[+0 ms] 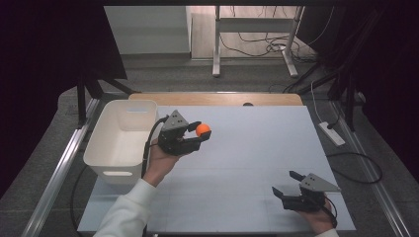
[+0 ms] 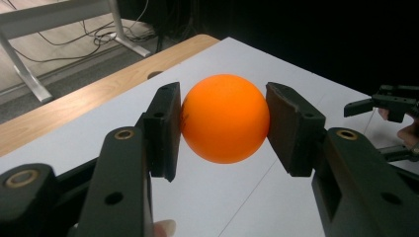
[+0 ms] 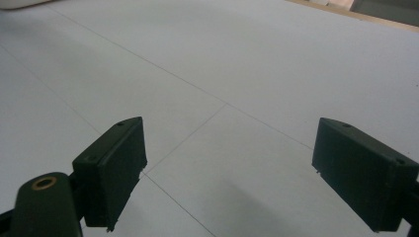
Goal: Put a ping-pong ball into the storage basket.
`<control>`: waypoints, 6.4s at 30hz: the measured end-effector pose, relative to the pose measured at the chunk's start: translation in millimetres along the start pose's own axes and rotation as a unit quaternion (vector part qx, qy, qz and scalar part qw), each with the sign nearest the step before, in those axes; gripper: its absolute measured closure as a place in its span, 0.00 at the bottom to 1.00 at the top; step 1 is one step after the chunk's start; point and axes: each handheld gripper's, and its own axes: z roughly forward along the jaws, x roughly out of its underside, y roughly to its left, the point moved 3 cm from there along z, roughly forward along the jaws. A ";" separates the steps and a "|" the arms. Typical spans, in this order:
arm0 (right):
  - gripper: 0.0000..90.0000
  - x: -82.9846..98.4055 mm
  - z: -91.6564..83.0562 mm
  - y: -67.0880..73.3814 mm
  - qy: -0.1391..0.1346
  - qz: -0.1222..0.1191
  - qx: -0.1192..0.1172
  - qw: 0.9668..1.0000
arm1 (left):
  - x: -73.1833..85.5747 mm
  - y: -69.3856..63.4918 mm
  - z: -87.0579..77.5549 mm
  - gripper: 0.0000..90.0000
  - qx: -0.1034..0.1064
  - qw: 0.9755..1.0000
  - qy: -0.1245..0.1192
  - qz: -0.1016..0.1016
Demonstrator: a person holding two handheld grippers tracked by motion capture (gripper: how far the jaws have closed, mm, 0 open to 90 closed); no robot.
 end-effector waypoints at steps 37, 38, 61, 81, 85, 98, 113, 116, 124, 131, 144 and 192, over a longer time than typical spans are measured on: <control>0.15 -0.2 -0.4 0.0 0.000 -0.001 0.001 1.000 | -9.8 21.4 -26.2 0.56 -0.044 0.999 -0.027 -0.015; 0.15 -0.2 -0.3 -0.1 -0.001 -0.001 0.002 1.000 | -9.8 22.3 -26.7 0.56 -0.045 0.998 -0.027 -0.015; 0.15 -0.2 -0.1 -0.1 0.000 -0.001 0.002 1.000 | -5.3 52.1 -35.9 0.56 -0.096 0.995 -0.019 -0.035; 0.15 0.1 0.3 -0.2 0.001 -0.001 0.004 1.000 | 0.9 75.1 -42.6 0.56 -0.134 0.989 -0.015 -0.054; 0.15 0.1 0.3 -0.2 0.001 -0.001 0.004 1.000 | 2.4 81.5 -45.1 0.56 -0.144 0.988 -0.011 -0.057; 0.15 0.2 0.2 -0.5 0.001 0.000 0.006 1.000 | 7.8 100.9 -54.2 0.56 -0.170 0.982 -0.006 -0.076; 0.15 0.3 0.0 -1.0 0.001 0.000 0.007 1.000 | 10.6 119.1 -67.4 0.56 -0.199 0.976 -0.004 -0.091; 0.15 0.4 -0.1 -1.1 0.001 0.000 0.007 1.000 | 11.6 122.2 -69.6 0.56 -0.203 0.975 -0.003 -0.093; 0.15 0.5 0.1 -1.0 0.002 0.000 0.007 1.000 | 16.1 129.9 -74.9 0.56 -0.212 0.972 -0.001 -0.103; 0.15 0.4 0.3 -0.8 0.002 0.000 0.007 1.000 | 17.4 131.2 -72.0 0.56 -0.210 0.972 0.005 -0.104; 0.15 0.8 0.4 -1.2 0.003 -0.001 0.009 1.000 | 24.1 137.4 -61.9 0.56 -0.210 0.971 0.038 -0.108; 0.15 1.4 0.3 -1.2 0.005 -0.001 0.009 1.000 | 45.1 152.8 -56.8 0.23 -0.233 0.958 0.087 -0.141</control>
